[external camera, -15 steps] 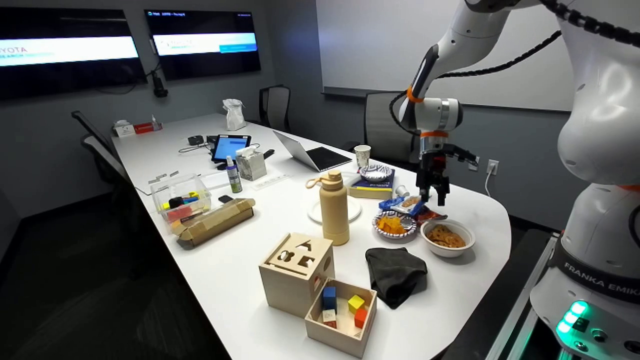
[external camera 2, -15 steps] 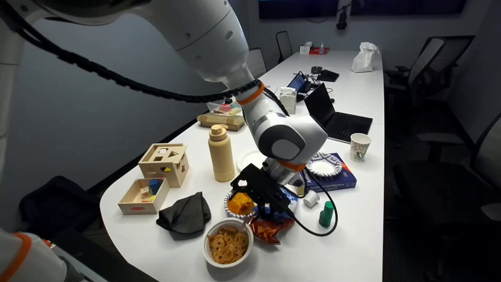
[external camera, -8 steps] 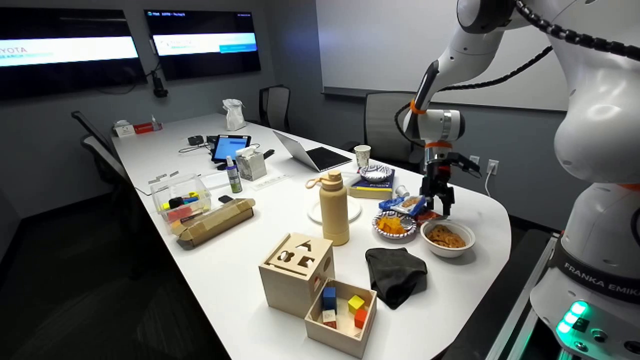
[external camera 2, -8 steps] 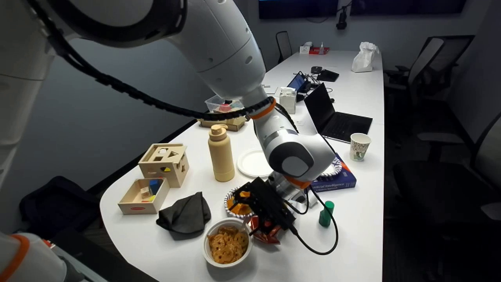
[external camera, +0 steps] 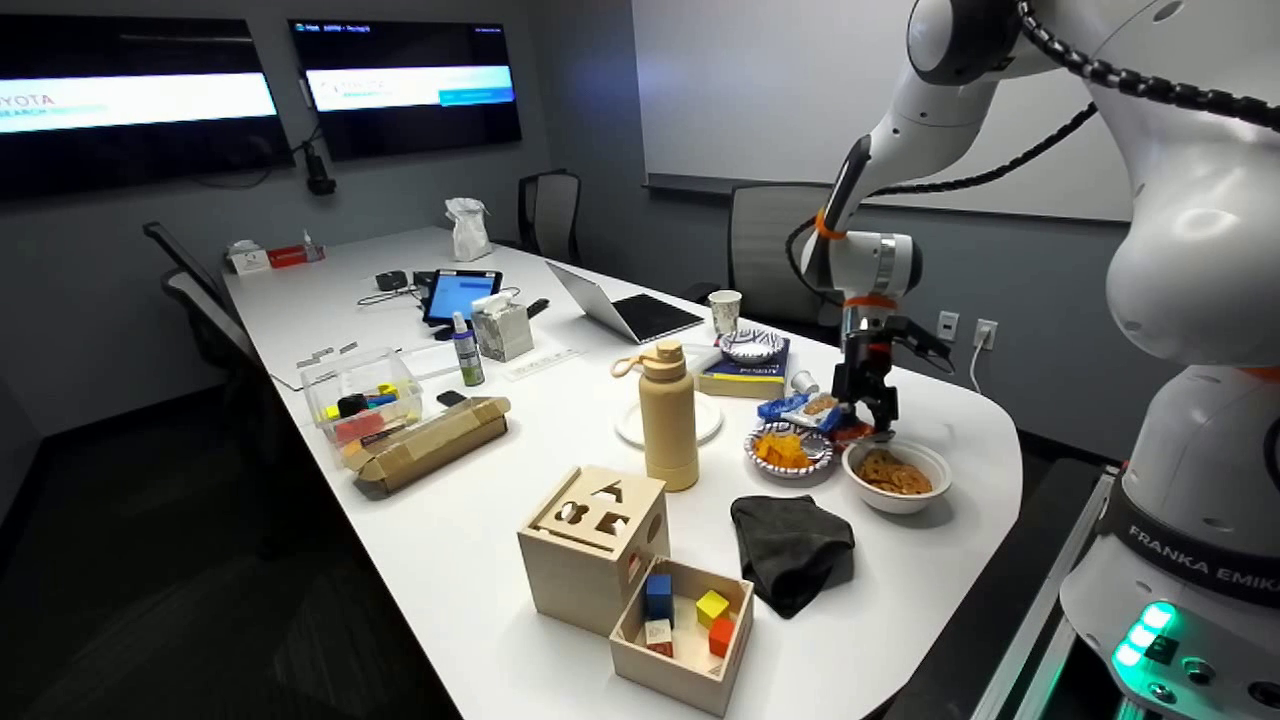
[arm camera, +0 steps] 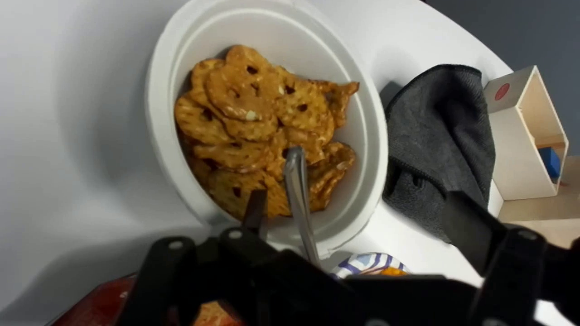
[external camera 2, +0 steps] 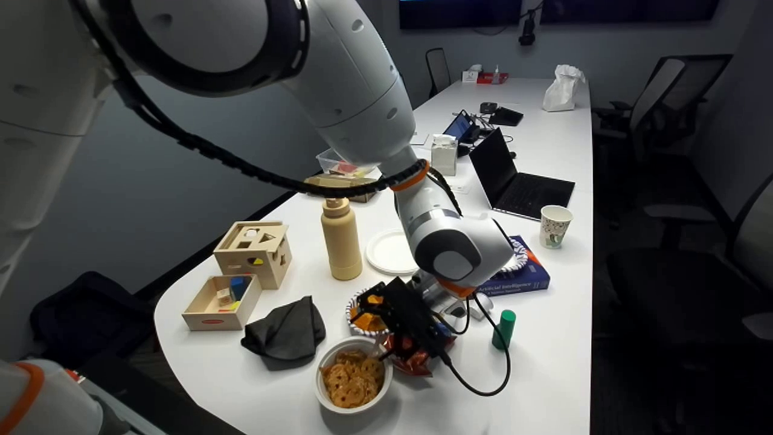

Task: Use the cake slicer to stir in the furthest bowl

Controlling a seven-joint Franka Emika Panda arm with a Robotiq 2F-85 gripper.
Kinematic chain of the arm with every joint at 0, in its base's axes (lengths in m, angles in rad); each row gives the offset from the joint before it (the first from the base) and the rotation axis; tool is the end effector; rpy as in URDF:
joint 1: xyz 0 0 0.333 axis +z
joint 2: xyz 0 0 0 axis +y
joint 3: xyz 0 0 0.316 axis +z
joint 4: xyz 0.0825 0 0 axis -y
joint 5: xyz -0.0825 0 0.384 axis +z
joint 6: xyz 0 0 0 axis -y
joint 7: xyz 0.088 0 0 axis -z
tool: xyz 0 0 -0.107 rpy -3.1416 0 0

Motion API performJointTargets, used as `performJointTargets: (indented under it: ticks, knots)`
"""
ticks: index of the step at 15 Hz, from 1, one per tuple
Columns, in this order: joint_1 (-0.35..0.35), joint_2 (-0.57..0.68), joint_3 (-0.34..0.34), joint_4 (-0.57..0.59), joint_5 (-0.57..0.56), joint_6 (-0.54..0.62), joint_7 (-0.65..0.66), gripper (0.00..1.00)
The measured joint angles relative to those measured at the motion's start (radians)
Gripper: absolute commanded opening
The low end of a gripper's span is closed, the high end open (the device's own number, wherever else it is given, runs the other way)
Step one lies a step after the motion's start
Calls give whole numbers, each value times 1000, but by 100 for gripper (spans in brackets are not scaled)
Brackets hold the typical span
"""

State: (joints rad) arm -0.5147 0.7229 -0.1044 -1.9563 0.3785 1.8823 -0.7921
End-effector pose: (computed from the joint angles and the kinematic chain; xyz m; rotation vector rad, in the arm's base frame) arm 0.4254 -0.2750 0.0732 -2.4091 0.1163 0.5706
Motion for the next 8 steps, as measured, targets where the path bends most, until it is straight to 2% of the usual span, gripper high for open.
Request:
performJointTargets:
  ticks: [1,4,8]
  knots:
    - [-1,3,1,2,5,-1,0,70]
    - [-8,7,2,2,20,-1,-1,43]
    - [-28,8,2,2,35,-2,-4,15]
